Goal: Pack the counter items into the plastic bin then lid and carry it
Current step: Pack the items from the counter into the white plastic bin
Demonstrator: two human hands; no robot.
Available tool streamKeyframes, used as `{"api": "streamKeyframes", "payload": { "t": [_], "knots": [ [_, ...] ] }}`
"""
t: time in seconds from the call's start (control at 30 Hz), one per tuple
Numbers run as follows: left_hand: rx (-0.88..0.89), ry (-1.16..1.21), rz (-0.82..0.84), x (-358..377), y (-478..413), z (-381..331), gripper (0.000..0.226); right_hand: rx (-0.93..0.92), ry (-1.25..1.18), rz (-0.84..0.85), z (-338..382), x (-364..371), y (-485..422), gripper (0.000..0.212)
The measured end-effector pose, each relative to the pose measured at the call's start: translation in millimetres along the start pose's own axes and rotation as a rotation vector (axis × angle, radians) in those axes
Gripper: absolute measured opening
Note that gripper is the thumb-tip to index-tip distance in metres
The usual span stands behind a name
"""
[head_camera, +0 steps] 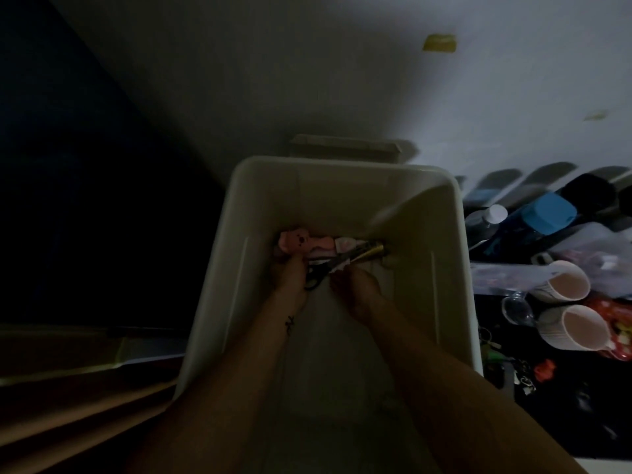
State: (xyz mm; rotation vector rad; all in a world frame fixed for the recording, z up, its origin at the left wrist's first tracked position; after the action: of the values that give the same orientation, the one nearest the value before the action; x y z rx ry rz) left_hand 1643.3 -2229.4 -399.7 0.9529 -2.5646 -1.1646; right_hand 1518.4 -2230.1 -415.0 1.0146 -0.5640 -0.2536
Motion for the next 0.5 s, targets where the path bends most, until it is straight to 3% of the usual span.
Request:
{"api": "streamKeyframes", "payload": {
  "t": [0.17, 0.4, 0.5],
  "knots": [
    [-0.007, -0.128, -0.018, -14, 5, 14, 0.028, -0.016, 0.066, -0.046, -6, -5, 8, 0.022],
    [-0.049, -0.119, 0.067, -19, 28, 21, 0.013, -0.035, 0.163, -0.056, -10, -12, 27, 0.025],
    [-0.055, -0.151, 0.168, -18, 21, 24, 0.030, -0.096, 0.207, -0.025, -4, -10, 41, 0.022]
  ]
}}
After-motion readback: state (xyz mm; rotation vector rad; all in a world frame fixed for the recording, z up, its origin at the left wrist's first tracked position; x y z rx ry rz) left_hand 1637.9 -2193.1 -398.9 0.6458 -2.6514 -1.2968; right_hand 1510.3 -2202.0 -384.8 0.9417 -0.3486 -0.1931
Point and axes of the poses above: each hand's wrist, its own y-axis away from the middle knuckle, its own x-axis out of the palm, z = x × y, the point moved 2 cm from there along -y, towards the middle knuckle, and after that the axes turned 8 degrees about -y, right-handed, at the moved point
